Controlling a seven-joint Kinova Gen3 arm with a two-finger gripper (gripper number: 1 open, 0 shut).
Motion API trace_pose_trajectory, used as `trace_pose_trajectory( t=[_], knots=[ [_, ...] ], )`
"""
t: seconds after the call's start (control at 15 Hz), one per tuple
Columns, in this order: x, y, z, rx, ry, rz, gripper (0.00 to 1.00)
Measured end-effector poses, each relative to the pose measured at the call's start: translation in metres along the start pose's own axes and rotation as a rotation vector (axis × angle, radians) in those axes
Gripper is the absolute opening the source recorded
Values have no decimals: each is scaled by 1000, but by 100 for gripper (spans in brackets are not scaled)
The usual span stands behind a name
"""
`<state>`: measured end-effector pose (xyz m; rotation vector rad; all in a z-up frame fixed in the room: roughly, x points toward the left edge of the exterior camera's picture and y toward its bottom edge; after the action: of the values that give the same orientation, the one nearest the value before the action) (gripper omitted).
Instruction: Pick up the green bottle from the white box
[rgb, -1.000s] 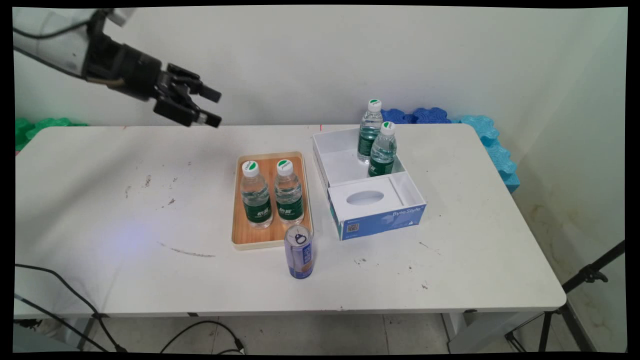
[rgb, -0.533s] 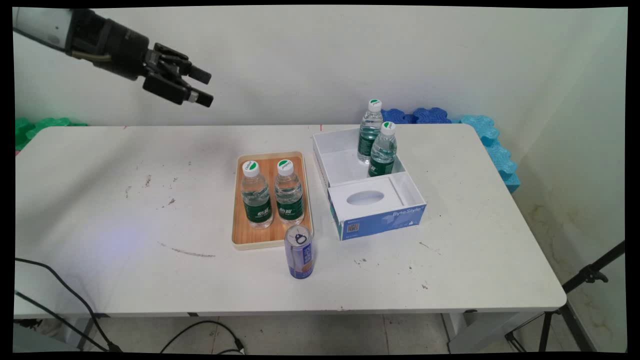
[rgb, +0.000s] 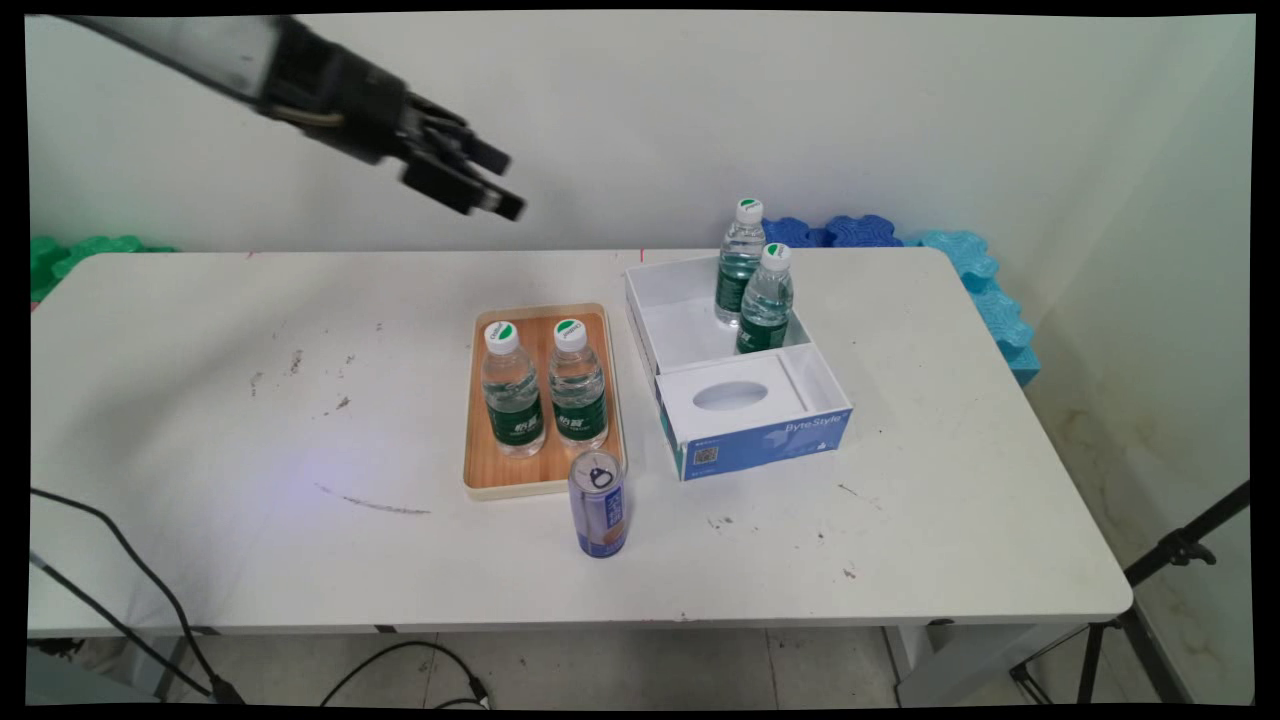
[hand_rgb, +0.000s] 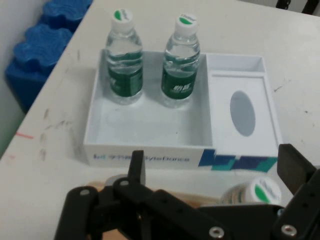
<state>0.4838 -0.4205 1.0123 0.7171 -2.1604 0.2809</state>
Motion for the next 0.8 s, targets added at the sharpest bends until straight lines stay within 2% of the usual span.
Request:
trace_pose_trajectory(
  t=[0.33,0.8],
  knots=[
    [27,14,86,-15,-18,26,100],
    [48,13,198,-2,-33,35,100]
  ],
)
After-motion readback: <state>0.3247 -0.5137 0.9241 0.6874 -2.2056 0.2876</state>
